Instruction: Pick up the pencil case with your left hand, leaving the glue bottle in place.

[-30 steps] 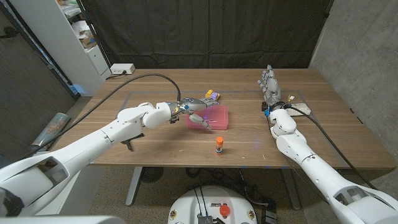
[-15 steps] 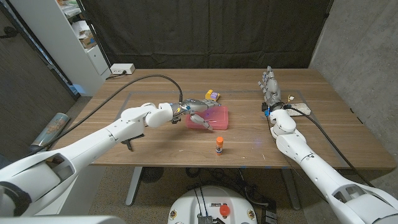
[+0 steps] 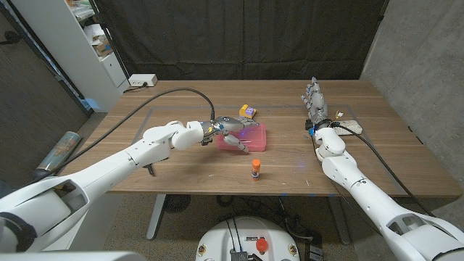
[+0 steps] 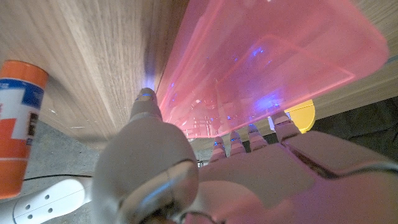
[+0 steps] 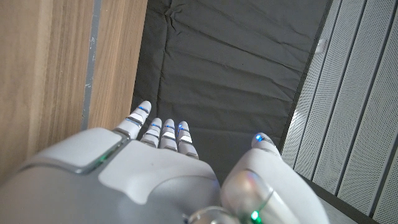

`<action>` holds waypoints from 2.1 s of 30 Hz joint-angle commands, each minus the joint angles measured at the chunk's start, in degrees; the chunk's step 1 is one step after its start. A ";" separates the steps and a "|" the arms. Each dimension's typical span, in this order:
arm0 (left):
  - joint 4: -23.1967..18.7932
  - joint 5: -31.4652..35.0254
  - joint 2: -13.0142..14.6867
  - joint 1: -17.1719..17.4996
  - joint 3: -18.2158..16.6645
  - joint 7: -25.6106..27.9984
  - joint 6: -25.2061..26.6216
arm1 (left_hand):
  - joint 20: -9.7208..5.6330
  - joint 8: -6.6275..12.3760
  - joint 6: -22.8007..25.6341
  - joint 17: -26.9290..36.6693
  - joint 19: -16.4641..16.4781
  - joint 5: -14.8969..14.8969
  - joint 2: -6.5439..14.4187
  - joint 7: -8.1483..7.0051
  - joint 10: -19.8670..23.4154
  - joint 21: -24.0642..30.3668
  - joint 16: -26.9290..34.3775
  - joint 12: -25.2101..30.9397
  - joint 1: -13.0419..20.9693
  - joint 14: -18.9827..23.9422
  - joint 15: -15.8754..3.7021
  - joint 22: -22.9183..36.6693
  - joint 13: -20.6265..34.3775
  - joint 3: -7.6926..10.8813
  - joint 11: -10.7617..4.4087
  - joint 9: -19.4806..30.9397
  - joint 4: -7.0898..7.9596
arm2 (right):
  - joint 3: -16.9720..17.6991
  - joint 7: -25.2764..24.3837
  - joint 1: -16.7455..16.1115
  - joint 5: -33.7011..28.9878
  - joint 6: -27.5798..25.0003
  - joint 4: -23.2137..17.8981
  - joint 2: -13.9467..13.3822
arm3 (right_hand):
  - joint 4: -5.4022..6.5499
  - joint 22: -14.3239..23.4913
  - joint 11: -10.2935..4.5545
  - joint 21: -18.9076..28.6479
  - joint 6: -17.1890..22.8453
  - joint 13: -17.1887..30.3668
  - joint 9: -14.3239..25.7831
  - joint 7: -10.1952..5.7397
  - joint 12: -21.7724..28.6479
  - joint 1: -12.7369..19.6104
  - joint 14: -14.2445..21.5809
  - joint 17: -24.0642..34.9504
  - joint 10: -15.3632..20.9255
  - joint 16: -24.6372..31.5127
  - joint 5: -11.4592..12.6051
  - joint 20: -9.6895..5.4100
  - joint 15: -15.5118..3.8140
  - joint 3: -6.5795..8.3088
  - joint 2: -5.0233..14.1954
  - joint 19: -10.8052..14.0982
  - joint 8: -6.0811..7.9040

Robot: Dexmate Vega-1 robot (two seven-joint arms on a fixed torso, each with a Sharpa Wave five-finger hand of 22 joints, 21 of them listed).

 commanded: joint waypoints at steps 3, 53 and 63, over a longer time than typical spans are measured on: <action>0.08 -0.11 -0.13 0.75 0.24 -0.05 1.58 | 0.21 0.35 0.16 0.19 0.62 0.32 0.36 -0.12 -2.55 0.37 0.38 0.43 1.08 0.63 -0.04 0.16 0.08 0.29 -0.41 0.34 -0.29 | -0.35 0.85 0.72 0.36 -0.34 0.85 0.23 | 0.10 0.31 0.16 0.49 0.20 0.21 0.29 -0.35 0.09 0.50 -0.09 0.33 -0.24 0.28 0.20 0.19 0.25 -0.25 -0.14 0.22 0.38; -4.67 -4.23 0.88 4.60 -2.36 2.88 5.52 | 0.11 1.98 6.05 4.46 19.29 -7.97 11.37 1.80 1.91 6.31 5.08 2.93 22.34 11.77 -1.93 1.10 1.49 10.89 -0.20 1.31 -2.60 | -0.47 1.00 0.36 0.44 -0.65 0.30 -0.19 | -0.02 0.31 0.21 0.49 0.24 0.21 0.29 -0.32 0.11 0.58 0.04 0.36 -0.19 0.31 0.19 0.26 0.25 -0.65 -0.02 0.19 0.36; -6.14 -4.42 1.47 5.53 -3.38 3.57 6.33 | 0.17 2.01 6.28 4.91 19.26 -8.04 11.51 2.08 1.97 6.22 5.28 3.00 23.00 11.71 -1.76 1.07 1.59 11.12 -0.02 1.38 -2.51 | -0.48 0.74 0.10 0.27 -0.84 -0.55 -0.35 | -0.05 0.31 0.34 0.49 0.26 0.22 0.29 -0.29 0.12 0.61 0.03 0.37 -0.18 0.30 0.19 0.27 0.26 -0.73 0.02 0.18 0.36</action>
